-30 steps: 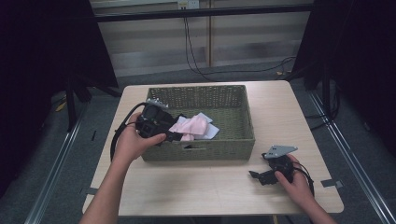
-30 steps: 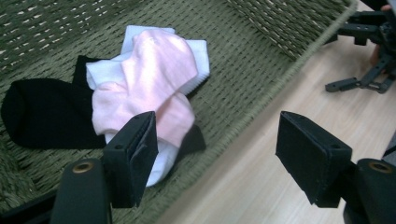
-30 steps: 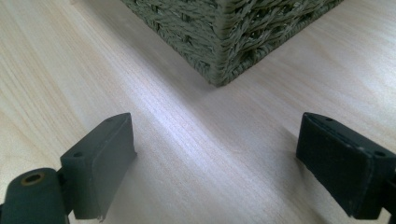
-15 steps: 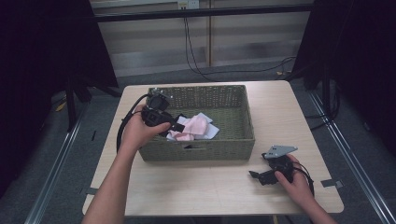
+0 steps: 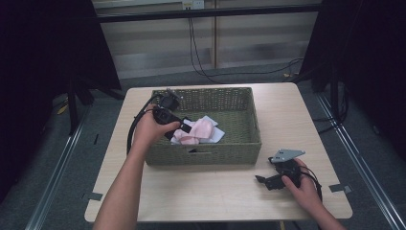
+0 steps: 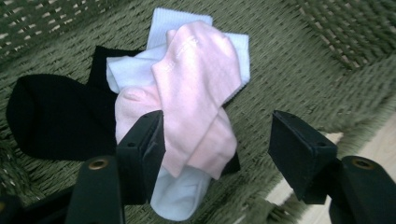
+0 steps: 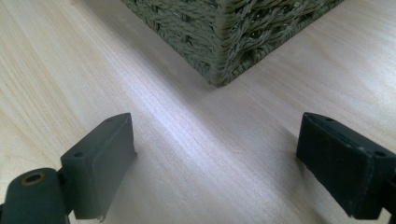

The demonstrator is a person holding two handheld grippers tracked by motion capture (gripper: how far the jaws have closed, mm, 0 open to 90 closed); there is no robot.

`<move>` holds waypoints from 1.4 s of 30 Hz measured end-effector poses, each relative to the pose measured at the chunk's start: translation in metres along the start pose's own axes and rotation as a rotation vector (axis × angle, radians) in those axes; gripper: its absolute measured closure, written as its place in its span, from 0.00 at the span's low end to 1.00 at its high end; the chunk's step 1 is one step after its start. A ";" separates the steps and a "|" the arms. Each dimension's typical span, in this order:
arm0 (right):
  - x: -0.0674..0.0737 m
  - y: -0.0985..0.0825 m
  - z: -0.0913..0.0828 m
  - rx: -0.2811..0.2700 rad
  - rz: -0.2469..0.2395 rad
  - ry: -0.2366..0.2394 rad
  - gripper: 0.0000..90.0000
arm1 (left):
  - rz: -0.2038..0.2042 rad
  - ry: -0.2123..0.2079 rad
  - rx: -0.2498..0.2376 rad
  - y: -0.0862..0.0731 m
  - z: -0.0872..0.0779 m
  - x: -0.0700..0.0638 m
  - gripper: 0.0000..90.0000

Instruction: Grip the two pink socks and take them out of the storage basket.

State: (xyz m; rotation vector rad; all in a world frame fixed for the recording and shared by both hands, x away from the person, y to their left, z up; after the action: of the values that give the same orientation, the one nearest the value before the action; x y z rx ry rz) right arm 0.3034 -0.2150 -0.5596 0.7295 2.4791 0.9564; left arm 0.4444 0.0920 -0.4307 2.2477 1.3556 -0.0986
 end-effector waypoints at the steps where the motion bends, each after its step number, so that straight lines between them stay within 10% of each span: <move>1: 0.000 0.000 0.000 0.000 0.000 0.000 0.12 | 0.000 0.000 0.000 0.000 0.000 0.000 0.42; 24: 0.000 0.000 0.001 -0.004 -0.008 0.004 0.12 | -0.056 0.036 0.069 0.013 0.050 0.014 0.58; 28: 0.000 0.000 0.001 -0.004 -0.009 0.005 0.12 | -0.052 0.058 0.091 0.013 0.055 0.016 0.80; 31: 0.000 0.000 0.000 -0.002 -0.007 0.006 0.12 | -0.048 0.072 0.092 0.013 0.055 0.016 0.95; 42: 0.000 0.000 0.001 -0.003 -0.010 0.006 0.12 | -0.039 0.094 0.068 0.025 0.020 0.009 0.98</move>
State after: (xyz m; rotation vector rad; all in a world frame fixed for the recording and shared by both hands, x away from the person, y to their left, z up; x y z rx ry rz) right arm 0.3040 -0.2144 -0.5597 0.7134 2.4837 0.9603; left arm 0.4737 0.0812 -0.4411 2.3090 1.4656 -0.0542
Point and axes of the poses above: each handheld gripper's, and its own axes: z roughly forward along the jaws, y roughly out of its top, x roughly to its left, the point moved 7 cm from there along z, roughly forward along the jaws, and after that the axes turned 15 degrees about -z, right-handed, at the moved point
